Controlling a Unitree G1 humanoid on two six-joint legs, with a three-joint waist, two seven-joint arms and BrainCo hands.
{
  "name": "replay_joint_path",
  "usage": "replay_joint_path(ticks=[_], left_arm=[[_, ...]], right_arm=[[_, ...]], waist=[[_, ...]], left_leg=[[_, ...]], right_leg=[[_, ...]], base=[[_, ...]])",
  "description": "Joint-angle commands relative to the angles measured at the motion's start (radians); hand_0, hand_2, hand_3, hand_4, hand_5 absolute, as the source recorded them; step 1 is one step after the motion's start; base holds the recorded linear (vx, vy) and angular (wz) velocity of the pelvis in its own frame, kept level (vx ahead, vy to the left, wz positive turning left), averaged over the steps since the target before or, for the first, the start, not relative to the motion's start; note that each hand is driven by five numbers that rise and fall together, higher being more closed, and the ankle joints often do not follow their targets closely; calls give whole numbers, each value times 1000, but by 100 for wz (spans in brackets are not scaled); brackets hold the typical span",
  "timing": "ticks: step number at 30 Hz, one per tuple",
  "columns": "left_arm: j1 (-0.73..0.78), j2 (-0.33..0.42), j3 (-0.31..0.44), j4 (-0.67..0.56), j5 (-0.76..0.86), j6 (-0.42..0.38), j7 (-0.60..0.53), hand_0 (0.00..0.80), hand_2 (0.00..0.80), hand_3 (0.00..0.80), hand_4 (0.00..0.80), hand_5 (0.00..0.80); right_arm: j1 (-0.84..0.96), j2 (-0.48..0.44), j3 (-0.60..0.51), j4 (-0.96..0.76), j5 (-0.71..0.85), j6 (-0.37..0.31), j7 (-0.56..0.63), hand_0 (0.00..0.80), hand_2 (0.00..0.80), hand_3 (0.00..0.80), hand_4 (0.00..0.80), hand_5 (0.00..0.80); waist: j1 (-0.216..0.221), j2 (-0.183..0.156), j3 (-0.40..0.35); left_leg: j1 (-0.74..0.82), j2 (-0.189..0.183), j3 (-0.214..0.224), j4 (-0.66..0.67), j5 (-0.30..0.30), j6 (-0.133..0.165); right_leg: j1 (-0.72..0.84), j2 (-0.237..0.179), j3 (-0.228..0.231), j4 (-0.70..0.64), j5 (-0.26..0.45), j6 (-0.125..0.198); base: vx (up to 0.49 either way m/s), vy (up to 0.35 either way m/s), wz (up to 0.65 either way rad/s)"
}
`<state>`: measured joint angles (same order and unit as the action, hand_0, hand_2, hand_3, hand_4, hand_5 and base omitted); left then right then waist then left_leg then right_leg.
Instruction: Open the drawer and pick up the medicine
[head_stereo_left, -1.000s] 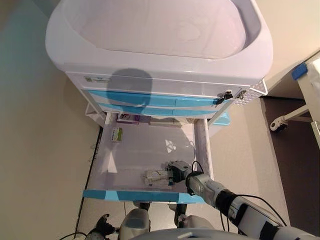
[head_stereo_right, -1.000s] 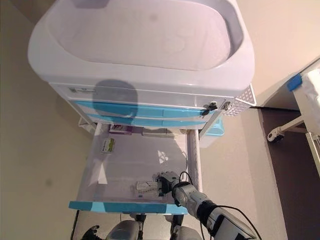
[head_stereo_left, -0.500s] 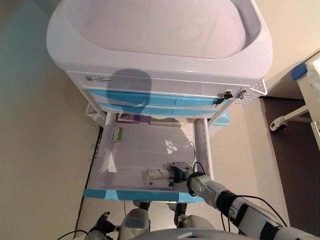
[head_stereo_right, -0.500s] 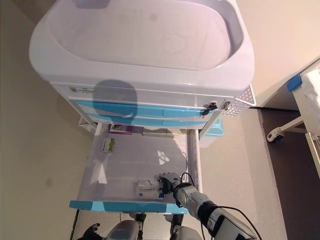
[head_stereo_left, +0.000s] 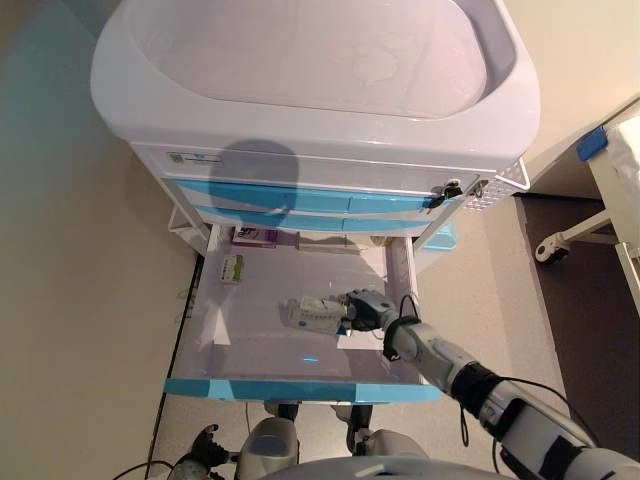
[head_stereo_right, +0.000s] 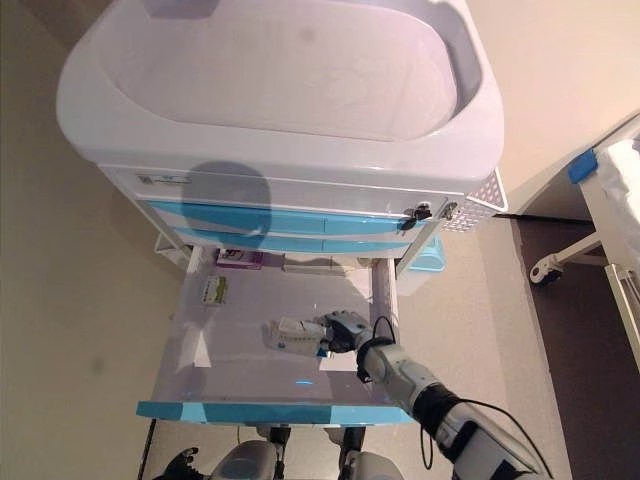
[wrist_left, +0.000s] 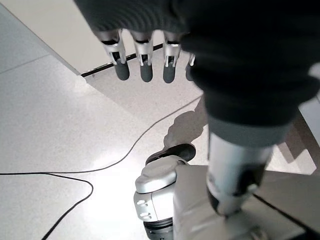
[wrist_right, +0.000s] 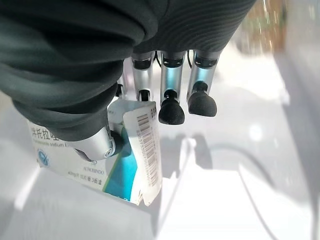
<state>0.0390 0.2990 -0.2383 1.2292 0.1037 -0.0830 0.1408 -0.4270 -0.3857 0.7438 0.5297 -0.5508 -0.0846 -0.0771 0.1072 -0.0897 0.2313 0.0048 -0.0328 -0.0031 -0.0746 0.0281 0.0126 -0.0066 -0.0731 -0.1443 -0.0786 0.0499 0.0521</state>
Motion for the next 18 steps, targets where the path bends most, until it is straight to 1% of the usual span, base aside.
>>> replay_joint_path(ticks=[1,6,7,8,9,11,12,13,14,15,16,17,18], left_arm=[[14,-20,14,42,22,-4,-26,0,0,0,0,0],[30,-10,37,41,34,-4,-57,0,0,0,0,0],[38,-2,43,37,37,-3,-68,0,0,0,0,0],[41,1,47,38,38,-3,-72,0,0,0,0,0],[40,1,47,38,38,-3,-73,0,0,0,0,0],[46,8,53,41,40,-3,-84,0,0,0,0,0],[49,12,60,46,39,-2,-93,0,0,0,0,0],[49,11,60,46,39,-2,-93,0,0,0,0,0],[56,13,65,54,37,0,-105,0,0,0,0,0],[55,12,65,54,37,0,-105,0,0,0,0,0],[64,10,64,53,35,-2,-116,0,0,0,0,0],[64,9,63,53,35,-2,-116,0,0,0,0,0],[69,9,63,54,33,-5,-122,0,0,0,0,0]], right_arm=[[-32,-22,-9,-121,65,-59,38,800,800,800,800,800],[-41,-120,-36,-271,151,-92,123,800,800,800,800,800],[-63,-170,-43,-322,207,-102,154,800,800,800,800,800],[-73,-193,-51,-341,236,-103,165,800,800,800,800,800],[-73,-195,-51,-343,237,-102,167,800,800,800,800,800],[-100,-242,-60,-389,319,-109,203,800,800,800,800,800],[-121,-282,-75,-423,392,-106,226,800,800,800,800,800],[-120,-284,-76,-425,393,-104,228,800,800,800,800,800],[-148,-334,-92,-463,488,-104,261,800,800,800,800,800],[-147,-336,-93,-465,490,-102,262,800,800,800,800,800],[-168,-386,-103,-493,573,-101,286,800,800,800,800,800],[-168,-388,-104,-494,574,-100,287,800,800,800,800,800],[-185,-418,-108,-508,619,-99,303,800,800,800,800,800]], waist=[[-5,-9,-71],[-8,-16,-99],[-7,-19,-110],[-8,-19,-115],[-7,-18,-114],[-6,-21,-127],[-6,-25,-138],[-6,-24,-138],[-5,-30,-149],[-5,-29,-149],[-4,-33,-161],[-4,-32,-161],[-4,-34,-168]], left_leg=[[-58,-38,-4,-9,5,26],[-41,-33,-3,-11,1,21],[-35,-30,-3,-12,0,19],[-31,-29,-1,-12,0,18],[-31,-29,-1,-12,0,18],[-26,-26,2,-13,0,14],[-23,-24,5,-13,-1,11],[-23,-24,5,-13,-1,11],[-20,-22,8,-13,-1,7],[-19,-21,8,-13,-1,7],[-16,-19,9,-13,-1,4],[-16,-19,9,-13,-1,4],[-15,-17,10,-13,0,1]], right_leg=[[-84,-13,40,103,11,50],[-63,-7,40,94,6,48],[-54,-5,40,89,5,48],[-50,-4,40,87,6,48],[-50,-4,40,86,6,48],[-42,-1,40,79,7,48],[-36,1,38,70,9,47],[-36,1,38,69,10,47],[-29,5,34,61,13,46],[-28,5,34,60,13,46],[-21,7,33,52,13,45],[-20,7,33,52,14,45],[-16,8,31,48,13,45]], base=[[39,-35,-6],[36,-39,-5],[42,-46,-1],[26,-37,2],[0,0,0],[16,-23,-1],[25,-34,-1],[25,-53,1],[14,-31,1],[31,-53,1],[0,0,0],[29,-31,0],[0,0,0]])
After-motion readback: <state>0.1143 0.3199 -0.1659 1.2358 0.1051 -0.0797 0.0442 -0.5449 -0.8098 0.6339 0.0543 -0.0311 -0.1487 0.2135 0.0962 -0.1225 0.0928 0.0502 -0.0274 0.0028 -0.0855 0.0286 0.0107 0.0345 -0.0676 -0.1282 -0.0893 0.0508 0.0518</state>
